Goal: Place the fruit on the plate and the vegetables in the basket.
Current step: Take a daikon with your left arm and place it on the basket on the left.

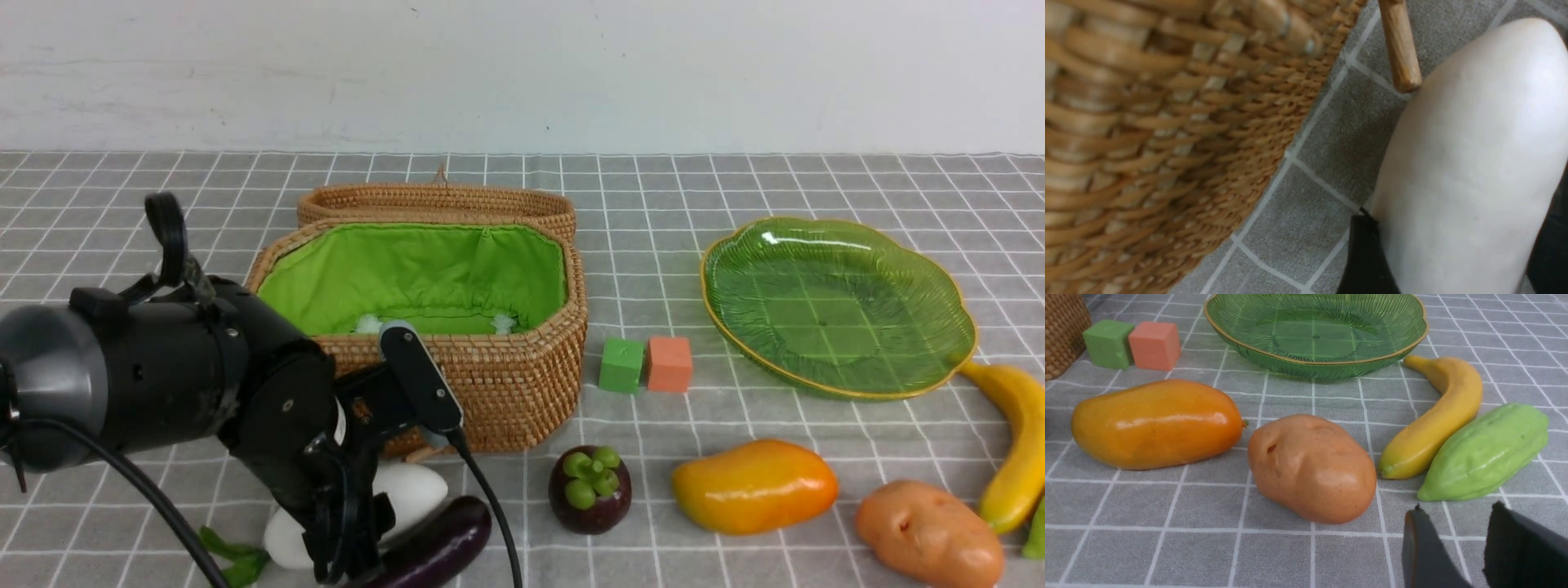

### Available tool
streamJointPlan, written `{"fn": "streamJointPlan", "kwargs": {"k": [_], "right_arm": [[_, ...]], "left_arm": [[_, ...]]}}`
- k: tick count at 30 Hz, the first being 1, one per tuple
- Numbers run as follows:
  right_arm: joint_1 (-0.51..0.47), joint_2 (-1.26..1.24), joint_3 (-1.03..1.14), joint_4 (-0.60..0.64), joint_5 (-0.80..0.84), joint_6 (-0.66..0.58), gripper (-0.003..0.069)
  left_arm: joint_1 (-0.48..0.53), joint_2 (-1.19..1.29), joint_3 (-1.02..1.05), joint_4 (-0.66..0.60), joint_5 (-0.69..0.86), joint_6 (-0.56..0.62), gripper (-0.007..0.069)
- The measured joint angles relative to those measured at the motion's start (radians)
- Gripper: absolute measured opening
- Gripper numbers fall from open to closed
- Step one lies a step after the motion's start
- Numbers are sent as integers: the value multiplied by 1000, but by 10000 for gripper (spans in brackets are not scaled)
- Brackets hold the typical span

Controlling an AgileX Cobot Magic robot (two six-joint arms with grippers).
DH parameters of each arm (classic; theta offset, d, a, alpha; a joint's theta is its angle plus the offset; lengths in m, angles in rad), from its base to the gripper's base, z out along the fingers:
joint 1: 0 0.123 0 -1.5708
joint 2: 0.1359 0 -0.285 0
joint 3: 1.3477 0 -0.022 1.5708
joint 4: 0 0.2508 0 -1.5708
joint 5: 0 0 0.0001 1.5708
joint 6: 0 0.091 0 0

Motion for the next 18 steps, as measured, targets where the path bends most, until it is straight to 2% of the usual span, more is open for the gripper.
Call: {"fn": "streamJointPlan", "kwargs": {"k": [8,18], "right_arm": [[0,0,0,0,0,0,241],[0,0,0,0,0,0,241]], "left_arm": [[-1,-39,0,10,44,-2,459],[-1,-311,0,39,136,1,459]]}}
